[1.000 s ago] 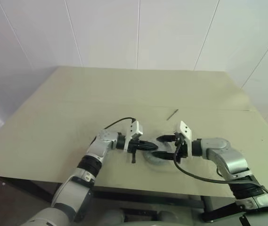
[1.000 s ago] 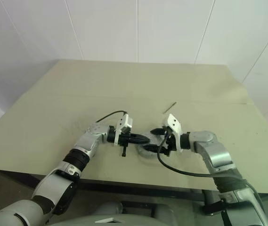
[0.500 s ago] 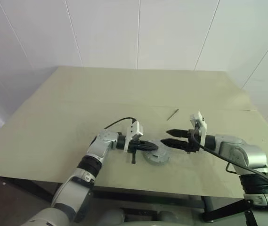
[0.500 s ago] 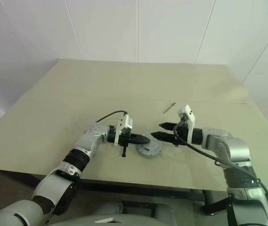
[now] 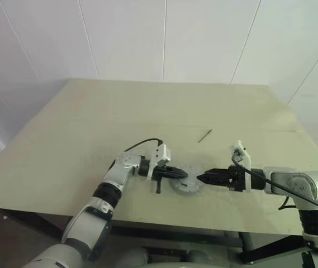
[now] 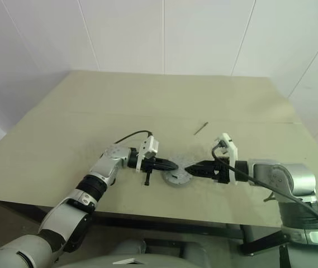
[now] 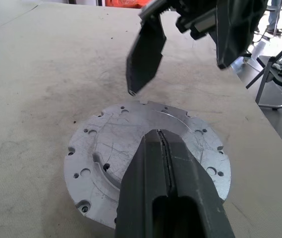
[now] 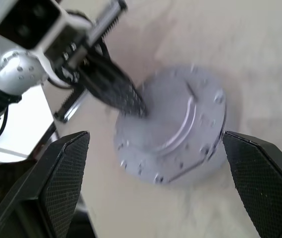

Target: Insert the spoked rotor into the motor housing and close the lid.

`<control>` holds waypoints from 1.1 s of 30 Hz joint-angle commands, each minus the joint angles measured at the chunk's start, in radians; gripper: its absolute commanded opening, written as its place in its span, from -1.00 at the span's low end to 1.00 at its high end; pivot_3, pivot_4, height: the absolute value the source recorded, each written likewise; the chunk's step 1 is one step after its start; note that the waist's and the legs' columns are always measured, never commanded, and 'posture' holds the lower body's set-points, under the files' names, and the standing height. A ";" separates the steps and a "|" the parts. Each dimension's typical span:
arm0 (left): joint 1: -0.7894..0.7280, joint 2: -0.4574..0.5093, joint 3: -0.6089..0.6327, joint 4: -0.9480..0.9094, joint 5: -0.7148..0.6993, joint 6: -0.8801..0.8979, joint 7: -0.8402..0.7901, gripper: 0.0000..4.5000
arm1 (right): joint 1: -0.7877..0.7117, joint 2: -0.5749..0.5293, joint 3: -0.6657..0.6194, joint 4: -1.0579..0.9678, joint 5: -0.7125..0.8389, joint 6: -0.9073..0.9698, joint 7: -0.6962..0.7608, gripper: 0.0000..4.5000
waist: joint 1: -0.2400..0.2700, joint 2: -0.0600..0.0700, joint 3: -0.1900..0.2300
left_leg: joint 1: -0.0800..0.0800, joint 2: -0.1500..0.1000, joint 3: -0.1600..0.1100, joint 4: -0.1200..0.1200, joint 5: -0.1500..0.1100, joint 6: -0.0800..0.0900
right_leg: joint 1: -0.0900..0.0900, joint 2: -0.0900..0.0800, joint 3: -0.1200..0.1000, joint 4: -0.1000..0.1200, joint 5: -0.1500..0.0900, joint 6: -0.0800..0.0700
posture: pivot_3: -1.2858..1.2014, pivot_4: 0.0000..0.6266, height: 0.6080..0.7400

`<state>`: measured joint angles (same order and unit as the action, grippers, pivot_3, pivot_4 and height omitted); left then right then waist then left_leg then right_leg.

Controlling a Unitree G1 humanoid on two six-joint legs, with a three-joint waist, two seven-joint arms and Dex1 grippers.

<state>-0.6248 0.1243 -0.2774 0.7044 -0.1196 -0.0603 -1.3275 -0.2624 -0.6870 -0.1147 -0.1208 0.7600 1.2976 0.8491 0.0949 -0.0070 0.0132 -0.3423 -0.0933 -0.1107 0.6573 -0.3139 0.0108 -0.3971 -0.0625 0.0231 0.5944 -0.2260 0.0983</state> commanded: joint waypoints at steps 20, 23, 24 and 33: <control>0.023 -0.003 -0.034 0.008 0.024 0.014 -0.008 -1.00 | -0.047 0.198 -0.026 0.039 0.048 0.182 -0.169 0.99 | -0.006 -0.001 -0.001 | 0.002 0.001 0.000 0.001 0.000 0.000 | 0.001 0.001 0.000 0.002 0.000 0.000 | 0.03 -1.00 1.00; 0.024 -0.002 -0.035 0.005 0.025 0.014 -0.007 -1.00 | -0.059 0.246 -0.051 0.057 0.047 0.203 -0.192 0.99 | -0.011 -0.001 -0.001 | 0.002 0.001 0.000 0.001 0.000 0.000 | 0.001 0.001 0.000 0.002 0.000 0.000 | 0.03 -1.00 1.00; 0.024 -0.002 -0.035 0.005 0.024 0.014 -0.007 -1.00 | -0.065 0.264 -0.065 0.067 0.050 0.213 -0.199 0.99 | -0.015 -0.001 -0.001 | 0.002 0.001 0.000 0.001 0.000 0.000 | 0.001 0.001 0.000 0.002 0.000 0.000 | 0.03 -1.00 1.00; 0.022 -0.005 -0.033 0.010 0.026 0.006 -0.006 -1.00 | -0.100 0.374 -0.186 0.172 0.103 0.316 -0.216 0.99 | -0.060 0.001 0.000 | 0.002 0.002 0.000 0.001 0.000 0.000 | 0.000 0.003 0.001 0.004 0.000 0.000 | 0.03 -1.00 1.00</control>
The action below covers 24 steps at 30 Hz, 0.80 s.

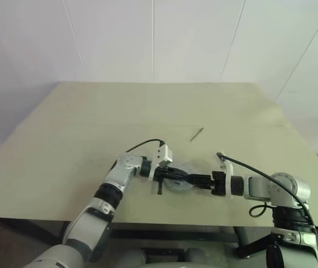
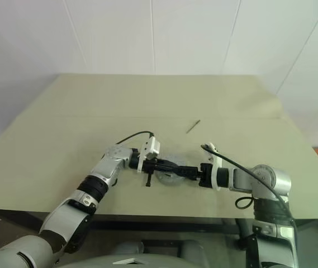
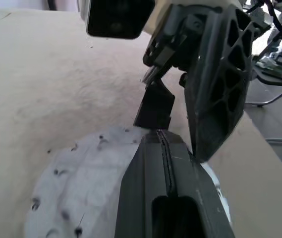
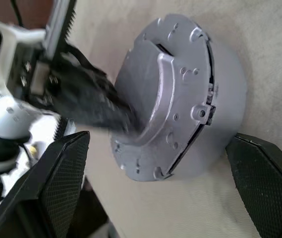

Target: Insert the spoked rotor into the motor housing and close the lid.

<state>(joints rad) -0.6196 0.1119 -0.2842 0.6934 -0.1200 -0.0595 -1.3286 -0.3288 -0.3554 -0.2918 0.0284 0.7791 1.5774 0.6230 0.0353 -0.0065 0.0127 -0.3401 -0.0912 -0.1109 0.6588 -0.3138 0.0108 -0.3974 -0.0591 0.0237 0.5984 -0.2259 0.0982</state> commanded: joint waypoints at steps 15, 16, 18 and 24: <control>-0.045 0.013 0.020 0.129 0.033 -0.055 0.072 -1.00 | -0.031 0.022 0.028 0.031 0.078 0.037 0.022 0.99 | -0.006 0.001 0.000 | 0.001 0.001 0.000 0.000 0.000 0.000 | -0.001 0.002 0.001 0.002 0.000 0.000 | 0.03 -1.00 1.00; -0.049 0.015 0.021 0.137 0.034 -0.059 0.072 -1.00 | -0.028 0.019 0.033 0.027 0.080 0.037 0.027 0.99 | -0.007 0.001 0.000 | 0.001 0.001 0.000 0.000 0.000 0.000 | -0.001 0.002 0.001 0.002 0.000 0.000 | 0.03 -1.00 1.00; -0.052 0.024 0.016 0.149 0.041 -0.066 0.067 -1.00 | -0.025 0.015 0.041 0.022 0.081 0.037 0.031 0.99 | -0.010 0.001 0.000 | 0.001 0.001 0.000 0.000 0.000 0.000 | -0.001 0.002 0.001 0.002 0.000 0.000 | 0.03 -1.00 1.00; -0.032 0.072 -0.013 0.142 0.061 -0.068 0.017 -1.00 | -0.012 -0.003 0.083 0.003 0.073 0.019 0.056 0.99 | -0.026 0.001 0.000 | 0.001 0.001 0.000 0.000 0.000 0.000 | -0.001 0.002 0.001 0.001 0.000 0.000 | 0.03 -1.00 1.00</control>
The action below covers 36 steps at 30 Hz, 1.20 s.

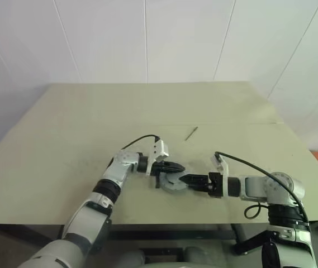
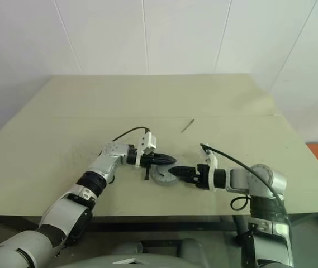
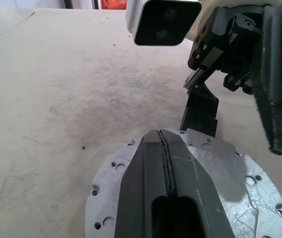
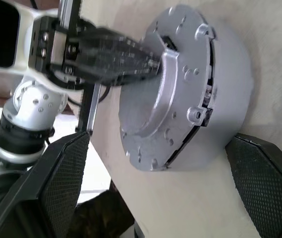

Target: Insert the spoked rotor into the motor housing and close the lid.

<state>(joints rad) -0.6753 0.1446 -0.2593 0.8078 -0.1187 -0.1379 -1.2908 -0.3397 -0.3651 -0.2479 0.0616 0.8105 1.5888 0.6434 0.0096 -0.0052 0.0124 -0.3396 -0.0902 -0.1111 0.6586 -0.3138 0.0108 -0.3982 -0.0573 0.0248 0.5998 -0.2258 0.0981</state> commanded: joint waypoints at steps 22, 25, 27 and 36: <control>-0.003 -0.001 0.149 0.010 -0.111 0.156 0.073 -1.00 | -0.015 0.038 -0.090 0.019 0.019 -0.088 -0.012 -0.37 | 0.006 0.006 0.001 | -0.001 -0.002 0.000 0.004 0.000 0.000 | 0.002 -0.002 -0.001 0.000 0.000 0.001 | 0.03 -1.00 1.00; -0.059 -0.019 0.275 0.031 -0.204 0.262 0.168 -1.00 | -0.018 0.067 -0.108 0.039 0.018 -0.109 -0.030 -0.37 | 0.004 0.005 0.005 | -0.002 -0.002 0.000 0.005 0.000 0.000 | 0.001 -0.002 -0.001 0.001 0.000 0.003 | 0.03 -1.00 1.00; -0.082 -0.019 0.326 0.044 -0.237 0.319 0.211 -1.00 | -0.025 0.088 -0.124 0.051 0.023 -0.120 -0.041 -0.37 | 0.002 0.004 0.006 | -0.002 -0.002 0.000 0.005 0.000 0.000 | -0.001 -0.001 -0.001 0.002 0.000 0.002 | 0.03 -1.00 1.00; -0.094 0.025 0.475 0.069 -0.312 0.490 0.365 -1.00 | -0.038 0.150 -0.118 0.048 0.032 -0.175 -0.056 -0.37 | 0.002 0.004 0.006 | -0.010 -0.002 0.001 0.005 0.002 -0.003 | -0.014 -0.002 0.001 0.012 0.000 0.001 | 0.03 -1.00 1.00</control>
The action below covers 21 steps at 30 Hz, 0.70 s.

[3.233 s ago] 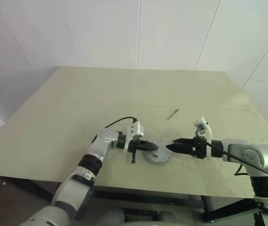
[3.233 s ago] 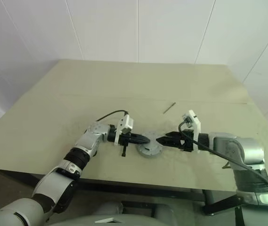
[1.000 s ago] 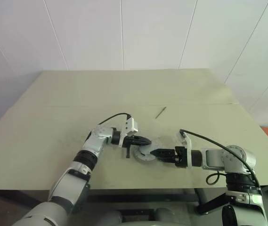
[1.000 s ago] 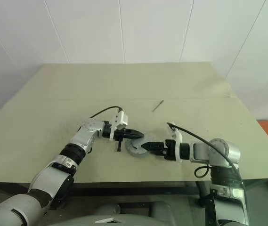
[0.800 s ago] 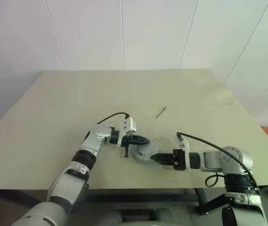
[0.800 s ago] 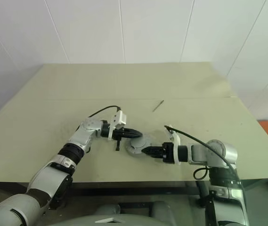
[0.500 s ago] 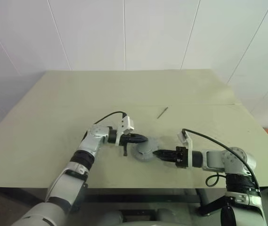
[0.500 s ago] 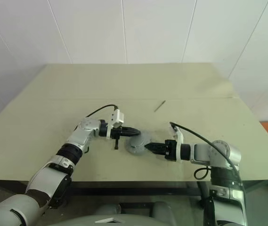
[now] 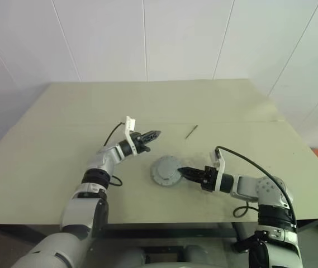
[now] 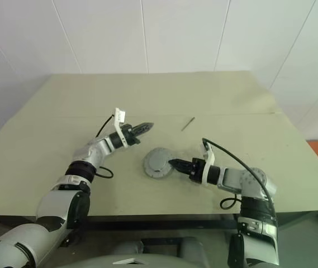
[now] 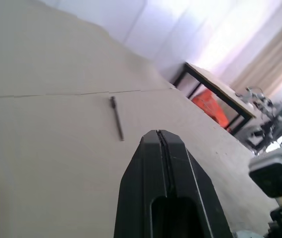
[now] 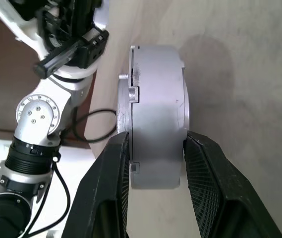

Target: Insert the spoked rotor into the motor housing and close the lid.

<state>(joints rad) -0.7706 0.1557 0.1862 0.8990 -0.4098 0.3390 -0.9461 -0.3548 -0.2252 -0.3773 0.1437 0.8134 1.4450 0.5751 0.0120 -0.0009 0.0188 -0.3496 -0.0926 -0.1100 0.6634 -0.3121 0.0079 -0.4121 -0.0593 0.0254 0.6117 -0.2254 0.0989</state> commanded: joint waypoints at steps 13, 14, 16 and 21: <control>0.076 0.061 0.103 -0.067 -0.080 0.196 0.121 -1.00 | -0.115 0.042 -0.062 0.001 0.094 -0.110 0.013 -0.43 | -0.002 0.000 0.000 | -0.007 -0.001 0.000 0.001 0.002 -0.003 | -0.008 -0.001 0.001 0.003 0.001 -0.001 | 0.03 -1.00 1.00; 0.083 0.064 0.102 -0.065 -0.078 0.224 0.133 -1.00 | -0.126 0.051 -0.070 0.009 0.099 -0.123 0.011 -0.43 | -0.002 0.000 0.000 | -0.007 -0.001 0.000 0.001 0.002 -0.003 | -0.008 -0.001 0.001 0.003 0.001 -0.001 | 0.03 -1.00 1.00; 0.099 0.067 0.116 -0.071 -0.096 0.280 0.149 -1.00 | -0.153 0.074 -0.089 0.028 0.115 -0.159 0.010 -0.43 | -0.004 0.000 0.000 | -0.006 -0.001 0.000 0.000 0.002 -0.003 | -0.009 -0.001 0.001 0.004 0.001 -0.001 | 0.03 -1.00 1.00; 0.159 0.070 0.167 -0.172 -0.171 0.393 0.162 -0.83 | -0.231 0.142 -0.117 0.101 0.129 -0.263 -0.020 -0.43 | -0.009 0.001 0.000 | -0.006 -0.001 0.001 0.000 0.002 -0.004 | -0.009 -0.001 0.002 0.004 0.001 -0.002 | 0.03 -1.00 1.00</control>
<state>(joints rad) -0.6160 0.2206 0.3180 0.7726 -0.5383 0.6993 -0.7958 -0.5267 -0.1017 -0.4752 0.2477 0.8907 1.2341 0.5515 0.0030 0.0000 0.0190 -0.3561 -0.0934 -0.1092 0.6636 -0.3100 0.0042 -0.4213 -0.0601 0.0278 0.6164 -0.2244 0.0972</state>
